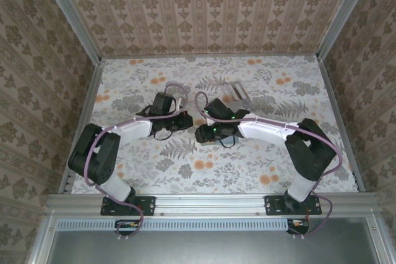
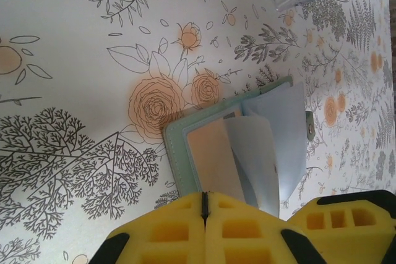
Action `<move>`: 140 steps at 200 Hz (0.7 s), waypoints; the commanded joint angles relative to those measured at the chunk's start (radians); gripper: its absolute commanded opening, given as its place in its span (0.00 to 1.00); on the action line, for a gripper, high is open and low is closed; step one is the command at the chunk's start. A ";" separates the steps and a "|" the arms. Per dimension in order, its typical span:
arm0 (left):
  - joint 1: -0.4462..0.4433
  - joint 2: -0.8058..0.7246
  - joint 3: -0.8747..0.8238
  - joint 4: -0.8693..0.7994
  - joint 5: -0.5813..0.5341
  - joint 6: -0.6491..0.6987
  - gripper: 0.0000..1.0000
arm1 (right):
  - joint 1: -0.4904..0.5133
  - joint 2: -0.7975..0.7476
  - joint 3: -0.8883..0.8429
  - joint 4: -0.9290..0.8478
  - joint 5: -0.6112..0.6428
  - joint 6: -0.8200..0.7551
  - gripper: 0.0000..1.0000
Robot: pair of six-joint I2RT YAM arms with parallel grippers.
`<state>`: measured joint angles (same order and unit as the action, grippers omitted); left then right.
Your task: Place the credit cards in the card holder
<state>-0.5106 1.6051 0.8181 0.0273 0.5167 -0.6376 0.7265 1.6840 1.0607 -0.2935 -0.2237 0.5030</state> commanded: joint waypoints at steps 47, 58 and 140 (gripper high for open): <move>0.008 0.009 -0.012 0.059 0.026 -0.055 0.14 | -0.015 -0.019 0.088 -0.178 0.222 -0.059 0.60; 0.011 0.004 -0.018 0.063 0.022 -0.066 0.14 | -0.003 0.004 0.114 -0.210 0.275 -0.059 0.61; 0.038 -0.035 -0.058 0.065 0.015 -0.073 0.16 | -0.008 -0.009 0.094 -0.087 0.047 -0.058 0.63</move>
<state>-0.4858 1.6073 0.7734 0.0792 0.5243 -0.6891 0.7284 1.6974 1.1622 -0.3939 -0.1326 0.4404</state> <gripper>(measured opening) 0.154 0.637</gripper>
